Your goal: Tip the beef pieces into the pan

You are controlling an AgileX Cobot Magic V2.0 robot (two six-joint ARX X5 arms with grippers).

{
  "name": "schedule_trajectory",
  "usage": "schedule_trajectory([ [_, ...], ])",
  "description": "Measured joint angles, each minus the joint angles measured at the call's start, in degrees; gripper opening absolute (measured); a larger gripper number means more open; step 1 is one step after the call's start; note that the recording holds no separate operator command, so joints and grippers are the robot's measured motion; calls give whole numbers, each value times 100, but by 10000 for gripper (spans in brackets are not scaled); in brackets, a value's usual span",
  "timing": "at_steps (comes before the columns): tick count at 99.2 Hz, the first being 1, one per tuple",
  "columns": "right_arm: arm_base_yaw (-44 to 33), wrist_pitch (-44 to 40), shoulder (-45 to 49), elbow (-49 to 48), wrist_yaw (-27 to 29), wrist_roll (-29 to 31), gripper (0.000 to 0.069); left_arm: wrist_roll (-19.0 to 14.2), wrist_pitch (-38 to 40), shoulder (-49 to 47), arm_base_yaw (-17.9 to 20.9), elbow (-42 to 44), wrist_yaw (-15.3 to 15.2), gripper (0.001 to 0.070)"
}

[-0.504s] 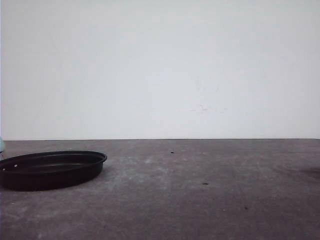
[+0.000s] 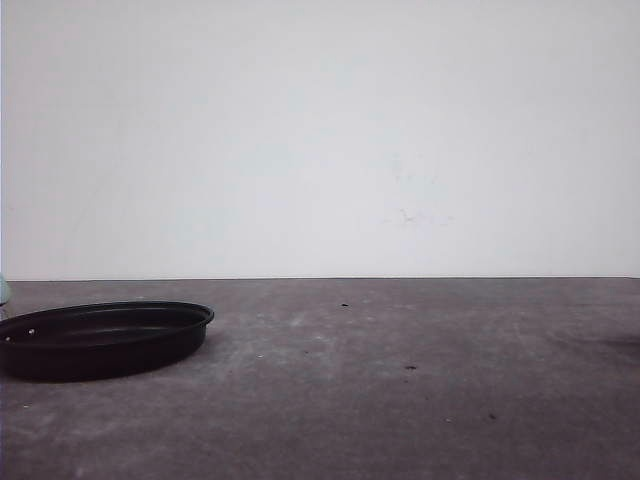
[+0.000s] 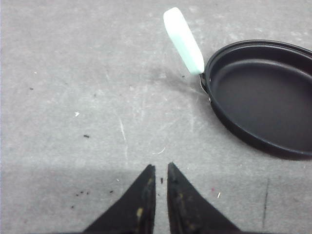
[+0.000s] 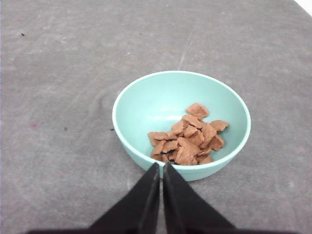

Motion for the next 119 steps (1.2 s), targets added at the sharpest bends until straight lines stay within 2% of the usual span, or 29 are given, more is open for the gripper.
schedule_trajectory([
  [119,0,83,0,0,-2,7,7,2,11,0,0,0,0,16],
])
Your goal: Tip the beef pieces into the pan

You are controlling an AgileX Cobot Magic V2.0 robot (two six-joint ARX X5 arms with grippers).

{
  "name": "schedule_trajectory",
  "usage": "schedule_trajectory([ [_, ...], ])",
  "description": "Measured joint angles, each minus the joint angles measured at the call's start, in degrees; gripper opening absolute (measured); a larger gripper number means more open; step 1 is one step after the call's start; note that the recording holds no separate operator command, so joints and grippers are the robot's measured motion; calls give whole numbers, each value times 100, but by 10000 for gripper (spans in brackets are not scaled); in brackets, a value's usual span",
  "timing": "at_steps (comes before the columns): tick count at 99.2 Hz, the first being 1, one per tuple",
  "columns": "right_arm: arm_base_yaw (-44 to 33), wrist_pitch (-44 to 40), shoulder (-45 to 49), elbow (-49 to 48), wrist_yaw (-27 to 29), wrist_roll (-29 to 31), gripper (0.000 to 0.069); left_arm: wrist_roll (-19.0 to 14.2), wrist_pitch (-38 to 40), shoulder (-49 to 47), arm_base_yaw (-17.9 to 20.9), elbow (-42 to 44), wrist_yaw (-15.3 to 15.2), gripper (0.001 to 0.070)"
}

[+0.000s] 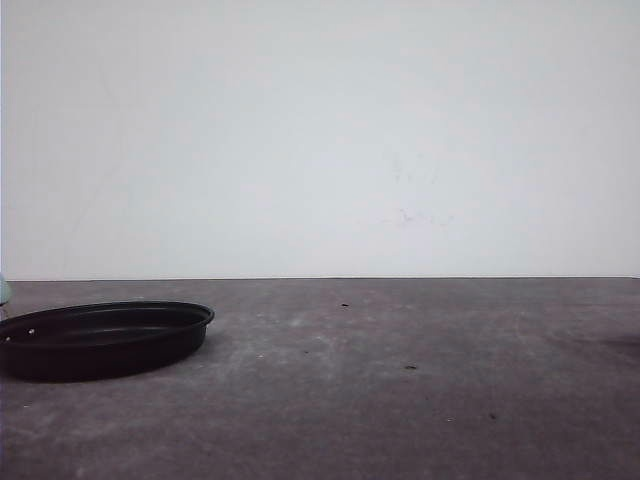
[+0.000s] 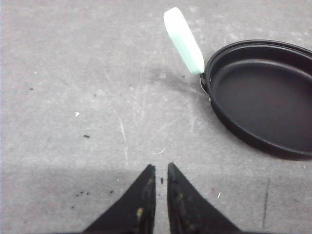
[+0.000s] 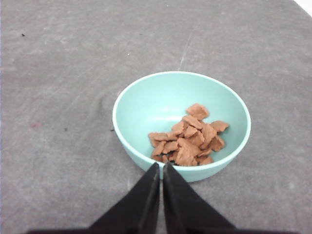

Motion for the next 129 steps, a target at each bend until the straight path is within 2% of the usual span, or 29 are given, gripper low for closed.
schedule_trajectory([
  [9,0,133,0,0,-24,197,7,-11,197,0,0,-11,0,16],
  [16,0,225,0,0,-42,450,7,-142,514,0,0,-13,0,16],
  [23,0,343,0,-2,-44,704,7,-442,852,0,0,-13,0,16],
  [41,0,750,0,-2,-190,1342,7,-1543,1410,0,0,-13,0,16],
  [57,0,964,0,-2,-197,1779,7,-1934,1412,0,0,-13,20,16],
  [62,0,1106,0,-2,-334,1915,7,-2052,1440,0,0,-13,184,16],
  [67,0,1292,0,-2,-623,2059,7,-2142,1497,0,0,-11,487,24],
  [75,0,1829,0,-2,-1231,2194,7,-2203,1491,22,0,94,1027,94],
  [80,2,2168,0,35,-1510,2227,14,-2214,1488,94,-2,256,1204,123],
  [86,22,2273,0,236,-1523,2240,72,-2210,1486,258,0,514,1204,139],
  [100,28,2212,0,925,-1325,2184,292,-1969,1473,977,0,1259,1174,149],
  [111,28,1888,59,1373,-1325,2011,391,-1722,1443,1694,0,1858,1259,174],
  [114,28,1749,118,1486,-1325,1980,419,-1690,1429,1886,0,2024,1300,207],
  [125,28,1193,409,1943,-1325,1891,520,-1585,1432,2511,0,2634,1397,436],
  [129,28,1019,509,2111,-1325,1849,540,-1572,1432,2675,0,2811,1475,496],
])
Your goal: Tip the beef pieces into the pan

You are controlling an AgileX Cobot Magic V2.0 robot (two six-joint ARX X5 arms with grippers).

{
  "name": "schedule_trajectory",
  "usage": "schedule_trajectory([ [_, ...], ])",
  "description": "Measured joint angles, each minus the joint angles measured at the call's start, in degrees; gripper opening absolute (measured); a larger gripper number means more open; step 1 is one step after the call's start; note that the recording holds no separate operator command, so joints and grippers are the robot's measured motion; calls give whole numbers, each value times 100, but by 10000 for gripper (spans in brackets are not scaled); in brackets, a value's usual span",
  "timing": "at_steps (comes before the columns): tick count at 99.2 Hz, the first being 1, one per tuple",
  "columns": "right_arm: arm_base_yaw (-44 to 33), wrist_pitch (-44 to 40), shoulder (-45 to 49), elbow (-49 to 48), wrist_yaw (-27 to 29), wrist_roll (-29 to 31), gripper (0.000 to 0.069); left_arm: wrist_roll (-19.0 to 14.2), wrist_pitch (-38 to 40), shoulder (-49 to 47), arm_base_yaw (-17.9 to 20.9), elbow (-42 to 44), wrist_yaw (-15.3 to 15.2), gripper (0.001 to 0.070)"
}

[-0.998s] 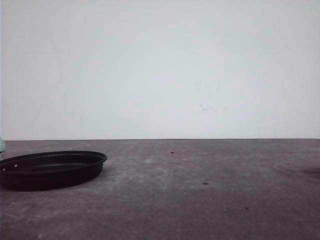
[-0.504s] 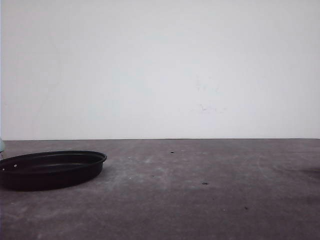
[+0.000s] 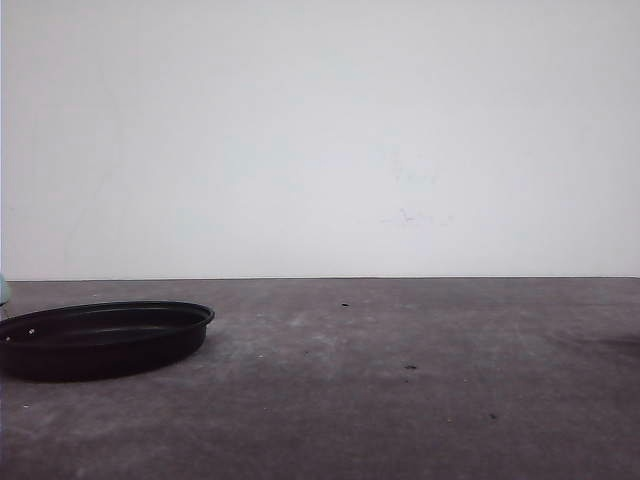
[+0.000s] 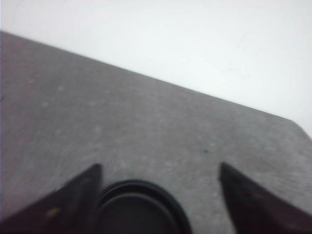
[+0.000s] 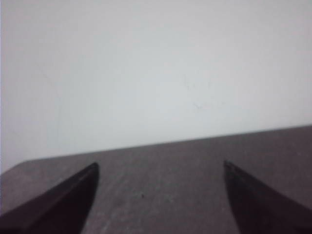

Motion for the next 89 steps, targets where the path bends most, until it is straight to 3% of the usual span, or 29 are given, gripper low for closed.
schedule_trajectory([
  [7,0,-125,157,273,0,-133,557,9,2,195,0,247,98,544],
  [21,0,-125,382,831,44,-348,565,9,-4,267,0,535,225,565],
  [42,0,-289,1019,1845,310,-422,565,225,-96,369,0,1154,282,509],
  [55,0,-804,1698,2627,413,-424,571,481,-595,695,0,1770,282,498],
  [63,0,-1272,2175,3213,428,-424,612,627,-988,975,0,2218,282,499],
  [73,0,-1818,2697,3847,428,-424,682,739,-1198,1303,-26,2732,280,531],
  [89,0,-2087,3161,4347,431,-428,684,774,-1266,1609,-26,3477,275,595],
])
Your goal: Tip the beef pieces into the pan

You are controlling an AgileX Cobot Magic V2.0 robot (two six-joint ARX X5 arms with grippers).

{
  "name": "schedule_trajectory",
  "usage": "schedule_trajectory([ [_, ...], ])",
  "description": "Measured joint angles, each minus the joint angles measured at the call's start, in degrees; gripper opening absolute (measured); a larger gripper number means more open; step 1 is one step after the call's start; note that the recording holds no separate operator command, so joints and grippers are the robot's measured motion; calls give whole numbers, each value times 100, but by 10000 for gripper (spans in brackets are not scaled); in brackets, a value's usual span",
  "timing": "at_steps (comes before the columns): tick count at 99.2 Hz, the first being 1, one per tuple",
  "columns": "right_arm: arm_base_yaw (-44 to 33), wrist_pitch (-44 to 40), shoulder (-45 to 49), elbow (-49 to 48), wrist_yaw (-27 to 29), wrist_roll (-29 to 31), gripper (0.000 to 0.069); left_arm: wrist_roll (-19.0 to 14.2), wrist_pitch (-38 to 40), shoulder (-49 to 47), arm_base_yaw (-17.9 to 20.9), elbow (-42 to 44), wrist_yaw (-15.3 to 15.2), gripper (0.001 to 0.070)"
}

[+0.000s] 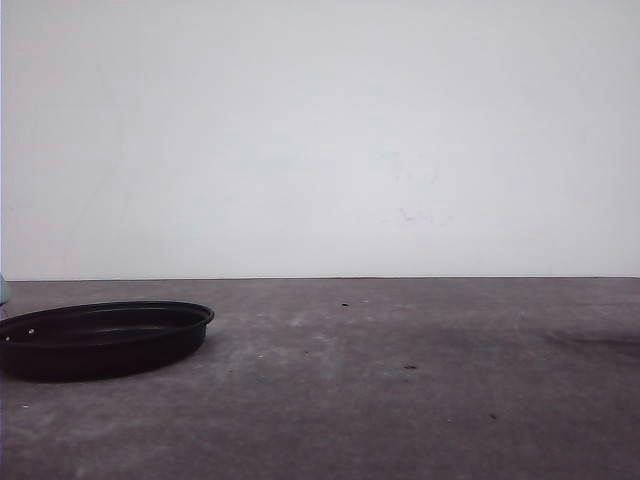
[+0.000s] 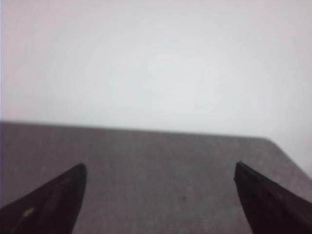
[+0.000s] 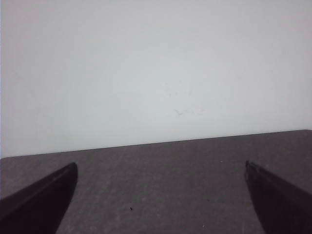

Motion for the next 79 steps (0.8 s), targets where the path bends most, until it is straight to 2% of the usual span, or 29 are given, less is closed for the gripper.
schedule_trajectory([
  [15,0,-37,52,13,0,0,684,-20,-81,214,0,487,2,601],
  [31,0,-39,28,17,0,-9,684,-22,-223,435,0,531,9,601],
  [58,0,50,35,20,13,-645,684,-155,-577,732,0,520,9,601],
  [79,0,59,111,24,28,-748,686,-170,-640,745,0,520,9,611],
])
